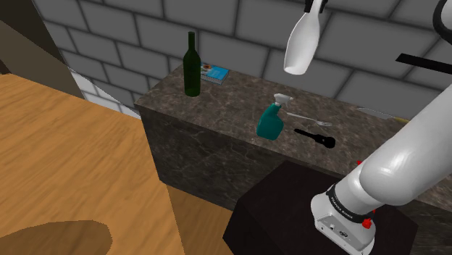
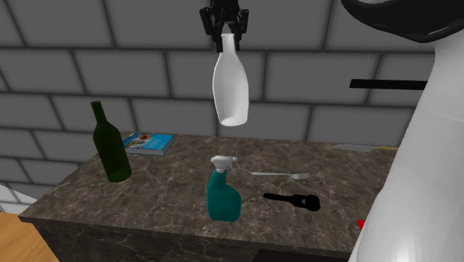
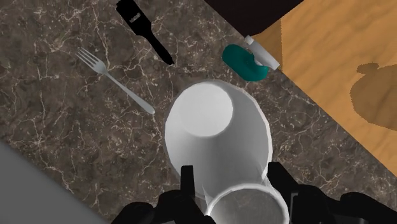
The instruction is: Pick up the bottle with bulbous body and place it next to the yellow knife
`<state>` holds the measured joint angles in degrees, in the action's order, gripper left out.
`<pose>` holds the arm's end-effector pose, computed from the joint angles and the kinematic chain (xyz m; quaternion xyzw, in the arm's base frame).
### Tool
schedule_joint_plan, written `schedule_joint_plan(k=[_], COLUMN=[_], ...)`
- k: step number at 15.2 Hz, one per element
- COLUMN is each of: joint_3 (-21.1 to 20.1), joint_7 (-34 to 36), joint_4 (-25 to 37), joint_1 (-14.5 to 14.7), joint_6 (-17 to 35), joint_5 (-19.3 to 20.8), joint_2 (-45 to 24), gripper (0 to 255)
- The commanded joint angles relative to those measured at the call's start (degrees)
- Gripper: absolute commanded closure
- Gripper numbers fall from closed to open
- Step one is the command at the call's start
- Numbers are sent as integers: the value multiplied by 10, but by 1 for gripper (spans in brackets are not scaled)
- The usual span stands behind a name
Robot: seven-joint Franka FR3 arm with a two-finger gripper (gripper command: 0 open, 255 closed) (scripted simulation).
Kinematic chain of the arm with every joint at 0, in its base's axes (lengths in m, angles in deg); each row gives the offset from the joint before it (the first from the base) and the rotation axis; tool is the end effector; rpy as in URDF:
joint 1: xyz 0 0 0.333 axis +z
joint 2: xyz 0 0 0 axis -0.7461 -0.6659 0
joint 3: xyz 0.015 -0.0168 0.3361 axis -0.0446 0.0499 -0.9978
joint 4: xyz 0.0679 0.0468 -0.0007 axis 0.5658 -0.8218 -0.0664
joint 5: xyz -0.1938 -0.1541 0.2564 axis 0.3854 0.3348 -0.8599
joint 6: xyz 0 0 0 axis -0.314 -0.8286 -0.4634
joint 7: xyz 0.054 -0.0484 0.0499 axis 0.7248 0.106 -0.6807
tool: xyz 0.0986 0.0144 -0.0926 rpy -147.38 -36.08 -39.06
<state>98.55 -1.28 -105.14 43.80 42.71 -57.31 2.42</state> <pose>0.4476 -0.1632 0.6885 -0.9880 0.1415 0.0612 0.0062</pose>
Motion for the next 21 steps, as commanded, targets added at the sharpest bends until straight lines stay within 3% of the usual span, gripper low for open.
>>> schedule_joint_plan(k=[1,7,13,21], joint_3=[1,7,33,81], joint_7=[-2,-11,-75,-167], joint_4=[33,138,-17,-138], joint_1=[-2,-11,-37,-79], joint_6=[-22,-84,-8,67], joint_5=[-3,-15,18,52], joint_2=[-12,-55,28,83], gripper=[255,255,255,255])
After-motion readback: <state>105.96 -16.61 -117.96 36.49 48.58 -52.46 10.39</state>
